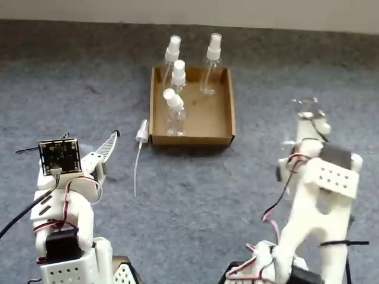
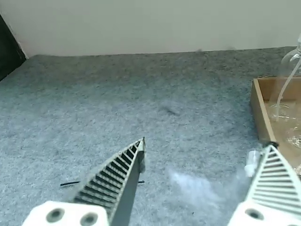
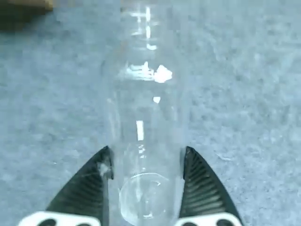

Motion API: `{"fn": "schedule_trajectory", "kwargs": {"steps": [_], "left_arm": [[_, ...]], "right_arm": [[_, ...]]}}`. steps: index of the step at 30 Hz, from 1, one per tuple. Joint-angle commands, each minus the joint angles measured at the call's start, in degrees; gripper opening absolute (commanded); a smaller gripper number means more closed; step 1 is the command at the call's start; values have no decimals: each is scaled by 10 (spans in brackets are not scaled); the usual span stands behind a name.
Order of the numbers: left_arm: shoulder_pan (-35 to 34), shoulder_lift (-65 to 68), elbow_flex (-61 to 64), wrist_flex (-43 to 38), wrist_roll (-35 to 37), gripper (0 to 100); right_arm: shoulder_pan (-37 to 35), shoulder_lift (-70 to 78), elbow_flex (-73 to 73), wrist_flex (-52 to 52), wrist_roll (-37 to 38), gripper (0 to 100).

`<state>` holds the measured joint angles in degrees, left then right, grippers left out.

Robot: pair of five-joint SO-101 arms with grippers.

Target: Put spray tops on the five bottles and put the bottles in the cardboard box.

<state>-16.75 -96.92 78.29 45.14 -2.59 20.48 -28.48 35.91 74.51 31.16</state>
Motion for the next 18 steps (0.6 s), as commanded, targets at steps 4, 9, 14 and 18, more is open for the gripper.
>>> {"fn": "schedule_trajectory", "kwargs": {"steps": [4,9,14,18], "left_arm": [[12,1,-4,11,5,347],[12,1,-4,13,5,347],[12,1,-4,13,5,347],[12,1,-4,14,5,347]], "right_arm": [[84,139,-27,-24,55,33],[109,209,-42,-26,56,170],[111,216,-41,-26,70,220],[108,215,-43,-26,61,265]]}}
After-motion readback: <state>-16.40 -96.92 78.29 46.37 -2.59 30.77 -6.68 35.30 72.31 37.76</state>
